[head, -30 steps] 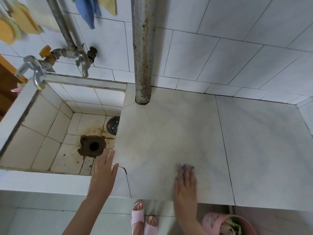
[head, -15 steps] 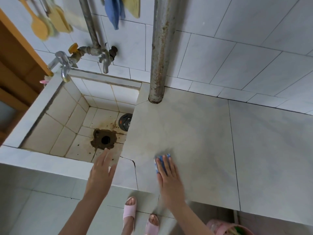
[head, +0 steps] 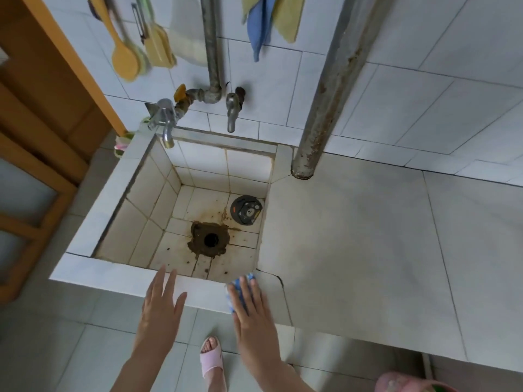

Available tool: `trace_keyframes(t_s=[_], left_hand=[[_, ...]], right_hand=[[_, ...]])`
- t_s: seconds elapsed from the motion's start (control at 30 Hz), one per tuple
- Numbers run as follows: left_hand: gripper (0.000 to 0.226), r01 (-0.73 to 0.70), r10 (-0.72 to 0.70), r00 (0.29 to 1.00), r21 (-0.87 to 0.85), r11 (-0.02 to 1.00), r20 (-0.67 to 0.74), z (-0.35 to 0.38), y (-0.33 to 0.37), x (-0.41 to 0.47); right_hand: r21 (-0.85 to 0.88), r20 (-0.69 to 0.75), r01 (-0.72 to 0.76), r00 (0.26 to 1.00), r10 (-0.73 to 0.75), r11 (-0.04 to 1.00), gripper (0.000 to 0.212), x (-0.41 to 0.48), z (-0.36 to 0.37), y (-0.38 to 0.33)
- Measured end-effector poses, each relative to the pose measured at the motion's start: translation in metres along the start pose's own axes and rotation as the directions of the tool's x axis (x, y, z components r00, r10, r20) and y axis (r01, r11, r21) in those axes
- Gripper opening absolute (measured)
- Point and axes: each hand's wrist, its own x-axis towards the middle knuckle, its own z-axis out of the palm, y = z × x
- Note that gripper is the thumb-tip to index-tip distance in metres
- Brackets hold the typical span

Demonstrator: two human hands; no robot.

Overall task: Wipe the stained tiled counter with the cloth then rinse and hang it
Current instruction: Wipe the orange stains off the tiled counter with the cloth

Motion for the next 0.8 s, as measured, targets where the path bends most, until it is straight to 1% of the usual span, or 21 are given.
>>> trace_keyframes(t_s=[0.07, 0.13, 0.17, 0.2, 0.23, 0.27, 0.33, 0.4, 0.47, 0.5, 0.57, 0.67, 0.73, 0.77, 0.8], left_hand=[[0.058, -0.022, 0.022, 1.000, 0.015, 1.000, -0.004, -0.004, -0.009, 0.007], [0.056, -0.040, 0.040, 0.999, 0.010, 0.999, -0.011, -0.009, -0.017, 0.015], [0.054, -0.050, 0.050, 0.999, 0.004, 0.999, -0.019, -0.011, -0.021, 0.018], [0.053, -0.060, 0.060, 0.998, 0.001, 0.998, -0.030, -0.014, -0.025, 0.022], [0.052, -0.073, 0.073, 0.997, 0.001, 0.997, -0.036, -0.016, -0.030, 0.026], [0.051, -0.083, 0.083, 0.996, -0.001, 0.997, -0.041, -0.020, -0.034, 0.029], [0.048, -0.104, 0.103, 0.993, -0.003, 0.995, -0.054, -0.025, -0.042, 0.035], [0.049, -0.112, 0.112, 0.993, 0.016, 0.994, -0.031, -0.029, -0.050, 0.042], [0.049, -0.137, 0.138, 0.990, 0.017, 0.990, -0.037, -0.032, -0.057, 0.049], [0.046, -0.137, 0.137, 0.990, -0.005, 0.991, -0.043, -0.034, -0.059, 0.052], [0.049, -0.122, 0.122, 0.993, -0.072, 0.990, -0.008, -0.042, -0.059, 0.058], [0.049, -0.129, 0.135, 0.991, -0.162, 0.978, 0.025, -0.059, -0.055, 0.068], [0.048, -0.128, 0.142, 0.989, -0.257, 0.958, 0.040, -0.072, -0.050, 0.076], [0.047, -0.102, 0.127, 0.990, -0.323, 0.941, 0.055, -0.079, -0.046, 0.081], [0.046, -0.045, 0.085, 0.993, -0.415, 0.909, 0.079, -0.086, -0.040, 0.087]], right_hand=[[0.022, -0.007, 0.035, 0.999, -0.035, 0.999, 0.045, 0.011, 0.008, -0.022], [0.055, -0.007, 0.102, 0.995, -0.102, 0.993, 0.049, 0.023, 0.013, -0.037], [0.070, 0.018, 0.141, 0.990, -0.142, 0.988, 0.055, 0.029, 0.014, -0.044], [0.075, 0.054, 0.168, 0.984, -0.172, 0.983, 0.067, 0.034, 0.014, -0.050], [0.069, 0.095, 0.176, 0.979, -0.182, 0.982, 0.081, 0.040, 0.014, -0.054], [0.063, 0.134, 0.176, 0.974, -0.183, 0.982, 0.089, 0.045, 0.015, -0.059], [0.077, 0.159, 0.192, 0.966, -0.202, 0.978, 0.095, 0.052, 0.020, -0.066], [0.165, 0.124, 0.205, 0.966, -0.227, 0.965, 0.087, 0.061, 0.027, -0.070], [0.257, 0.107, 0.178, 0.972, -0.211, 0.950, 0.073, 0.074, 0.022, -0.078], [0.304, 0.105, 0.141, 0.978, -0.180, 0.942, 0.064, 0.082, 0.017, -0.083], [0.377, 0.132, 0.035, 0.987, -0.091, 0.926, 0.046, 0.098, 0.003, -0.092], [0.422, 0.193, -0.124, 0.980, 0.044, 0.898, 0.038, 0.125, -0.014, -0.100], [0.515, 0.193, -0.212, 0.973, 0.129, 0.830, 0.034, 0.146, -0.023, -0.103], [0.584, 0.196, -0.252, 0.966, 0.167, 0.772, 0.030, 0.156, -0.026, -0.103], [0.656, 0.202, -0.288, 0.958, 0.206, 0.697, 0.024, 0.166, -0.031, -0.104]])
